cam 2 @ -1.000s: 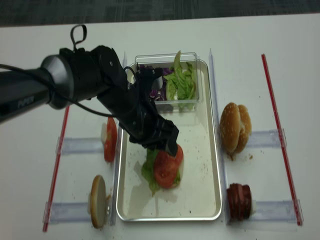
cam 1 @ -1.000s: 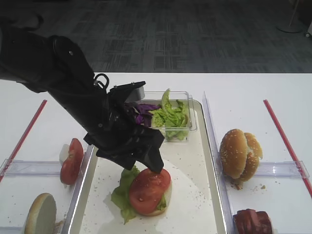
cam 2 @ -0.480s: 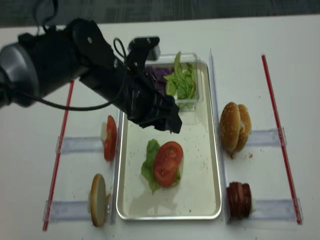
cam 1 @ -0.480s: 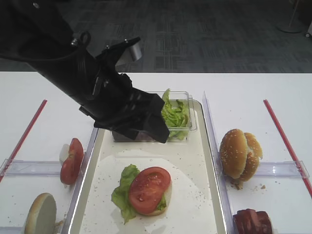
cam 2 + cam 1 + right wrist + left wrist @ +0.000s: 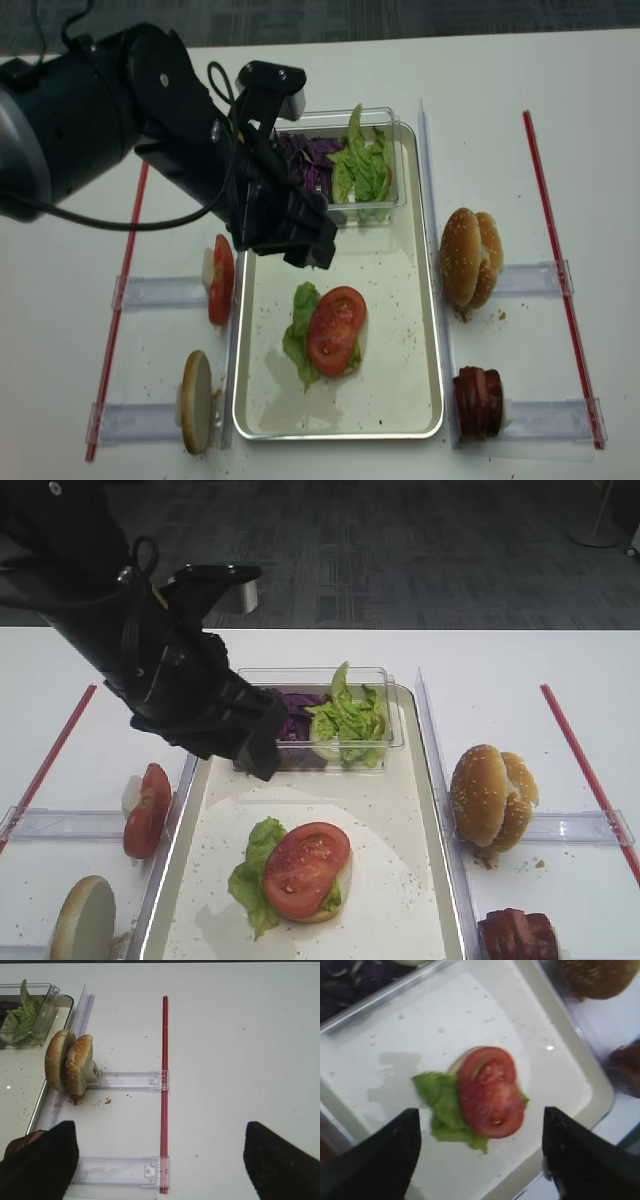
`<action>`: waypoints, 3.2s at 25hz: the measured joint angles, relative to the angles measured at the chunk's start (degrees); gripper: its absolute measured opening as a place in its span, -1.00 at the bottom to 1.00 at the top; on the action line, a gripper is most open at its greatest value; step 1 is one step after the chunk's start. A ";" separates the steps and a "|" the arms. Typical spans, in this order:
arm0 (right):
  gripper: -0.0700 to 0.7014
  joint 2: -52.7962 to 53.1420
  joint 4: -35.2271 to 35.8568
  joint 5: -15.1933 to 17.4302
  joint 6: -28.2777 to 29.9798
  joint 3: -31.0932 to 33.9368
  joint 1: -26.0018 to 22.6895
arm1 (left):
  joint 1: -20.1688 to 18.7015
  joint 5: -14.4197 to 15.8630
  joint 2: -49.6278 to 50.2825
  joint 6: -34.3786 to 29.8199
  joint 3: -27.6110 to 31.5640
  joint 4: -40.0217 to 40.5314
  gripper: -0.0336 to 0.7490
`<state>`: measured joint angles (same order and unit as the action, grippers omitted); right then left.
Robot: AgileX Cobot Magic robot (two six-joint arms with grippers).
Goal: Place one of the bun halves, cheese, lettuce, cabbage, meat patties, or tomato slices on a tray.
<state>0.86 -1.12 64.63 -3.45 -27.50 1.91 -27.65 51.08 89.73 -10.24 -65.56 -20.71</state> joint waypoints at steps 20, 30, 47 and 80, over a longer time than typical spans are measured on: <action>0.94 0.00 0.00 0.00 0.00 0.00 0.00 | 8.85 6.42 -0.03 19.82 0.00 23.58 0.29; 0.94 0.00 0.00 0.00 0.00 0.00 0.00 | 27.54 8.34 -0.03 16.67 0.00 27.31 0.29; 0.94 0.00 0.00 0.00 0.00 0.00 0.00 | 31.07 11.12 -7.94 14.50 1.84 27.89 0.29; 0.94 0.00 0.00 0.00 0.00 0.00 0.00 | 31.07 14.92 -59.64 14.82 33.81 23.37 0.29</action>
<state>0.86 -1.12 64.63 -3.45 -27.50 1.91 3.42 65.99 30.09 4.58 -31.75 2.66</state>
